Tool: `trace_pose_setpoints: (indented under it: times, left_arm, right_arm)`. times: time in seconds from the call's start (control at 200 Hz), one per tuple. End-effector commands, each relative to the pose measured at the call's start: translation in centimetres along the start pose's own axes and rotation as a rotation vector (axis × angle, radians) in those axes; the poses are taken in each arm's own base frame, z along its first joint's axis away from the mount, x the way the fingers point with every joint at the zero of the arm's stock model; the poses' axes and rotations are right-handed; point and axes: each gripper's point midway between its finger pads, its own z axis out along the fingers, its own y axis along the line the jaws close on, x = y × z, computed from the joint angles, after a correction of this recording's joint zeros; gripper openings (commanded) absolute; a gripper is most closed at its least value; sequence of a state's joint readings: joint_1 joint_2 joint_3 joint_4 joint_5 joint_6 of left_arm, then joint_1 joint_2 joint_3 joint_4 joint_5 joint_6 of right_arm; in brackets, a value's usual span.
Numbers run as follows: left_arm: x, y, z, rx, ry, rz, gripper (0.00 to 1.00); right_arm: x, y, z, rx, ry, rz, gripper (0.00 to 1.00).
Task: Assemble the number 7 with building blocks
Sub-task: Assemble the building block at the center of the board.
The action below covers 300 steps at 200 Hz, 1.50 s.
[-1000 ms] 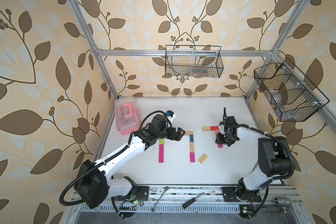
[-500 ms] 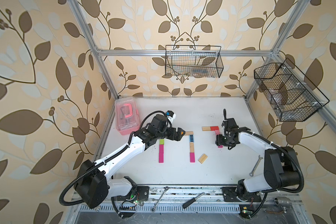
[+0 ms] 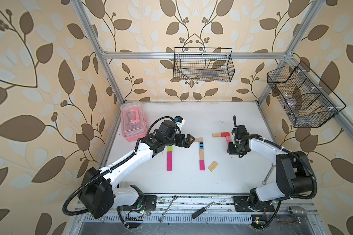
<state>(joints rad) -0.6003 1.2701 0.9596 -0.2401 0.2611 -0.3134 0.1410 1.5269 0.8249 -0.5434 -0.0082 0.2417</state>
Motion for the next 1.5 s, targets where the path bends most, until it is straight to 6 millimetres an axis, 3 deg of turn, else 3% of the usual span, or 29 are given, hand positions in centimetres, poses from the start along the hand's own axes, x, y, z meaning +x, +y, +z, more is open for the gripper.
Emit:
trace_pose_setpoints:
  times: [0.0,0.405,1.495]
  left_arm:
    - [-1.7,-0.6,-0.8,0.02,-0.041,0.018,0.99]
    - [-1.7,-0.4,-0.7,0.013,-0.039,0.016,0.99]
    - [-1.3,0.1,-0.5,-0.004,-0.035,0.021,0.99]
  right_arm:
    - [0.5,0.0,0.7,-0.011,0.02,-0.015,0.45]
    - [-0.1,-0.6,0.9,0.009,0.029,-0.04,0.31]
    - [-0.8,-0.5,1.3,-0.028,0.055,-0.084,0.35]
